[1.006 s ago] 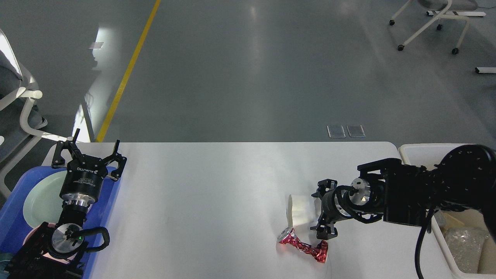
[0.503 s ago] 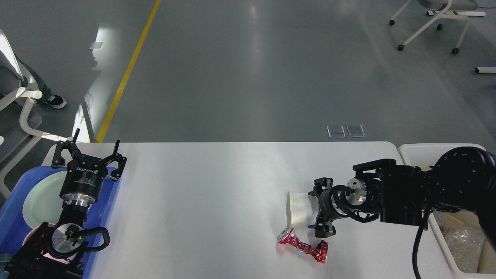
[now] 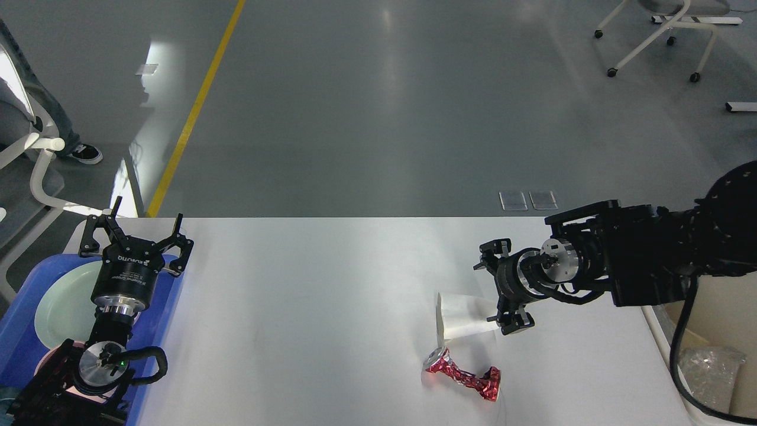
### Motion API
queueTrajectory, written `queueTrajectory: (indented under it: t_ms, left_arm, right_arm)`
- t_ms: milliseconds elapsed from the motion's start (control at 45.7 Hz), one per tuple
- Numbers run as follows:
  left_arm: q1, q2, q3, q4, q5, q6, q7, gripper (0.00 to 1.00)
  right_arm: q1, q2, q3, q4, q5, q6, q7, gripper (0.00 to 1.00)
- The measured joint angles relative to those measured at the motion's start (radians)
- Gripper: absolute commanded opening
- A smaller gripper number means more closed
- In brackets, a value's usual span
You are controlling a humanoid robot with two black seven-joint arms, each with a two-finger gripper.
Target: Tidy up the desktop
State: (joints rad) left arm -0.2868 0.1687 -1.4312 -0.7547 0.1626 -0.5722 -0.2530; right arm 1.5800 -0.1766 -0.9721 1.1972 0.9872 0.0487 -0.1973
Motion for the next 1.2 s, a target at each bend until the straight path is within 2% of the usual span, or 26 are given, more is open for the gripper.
queueTrajectory:
  t_ms: [153, 306, 525, 722, 875, 1203]
  left_arm:
    - [0.000, 0.000, 0.000, 0.000, 0.000, 0.000, 0.001, 0.97]
    - [0.000, 0.000, 0.000, 0.000, 0.000, 0.000, 0.001, 0.97]
    - [0.000, 0.000, 0.000, 0.000, 0.000, 0.000, 0.001, 0.97]
    - [0.000, 0.000, 0.000, 0.000, 0.000, 0.000, 0.000, 0.97]
    - [0.000, 0.000, 0.000, 0.000, 0.000, 0.000, 0.000, 0.97]
    - [0.000, 0.000, 0.000, 0.000, 0.000, 0.000, 0.000, 0.97]
  right_arm:
    - [0.217, -0.013, -0.062, 0.173, -0.279, 0.061, -0.001, 0.99]
    - [0.433, -0.033, -0.095, 0.297, -0.504, 0.165, -0.001, 0.99]
    - [0.678, -0.056, -0.097, 0.396, -0.828, 0.400, -0.002, 0.99]
    - [0.829, -0.081, -0.094, 0.427, -0.923, 0.568, -0.003, 0.99]
    - [0.906, -0.102, -0.094, 0.449, -0.927, 0.614, -0.002, 0.99]
    - [0.911, -0.109, -0.094, 0.453, -0.917, 0.608, -0.002, 0.99]
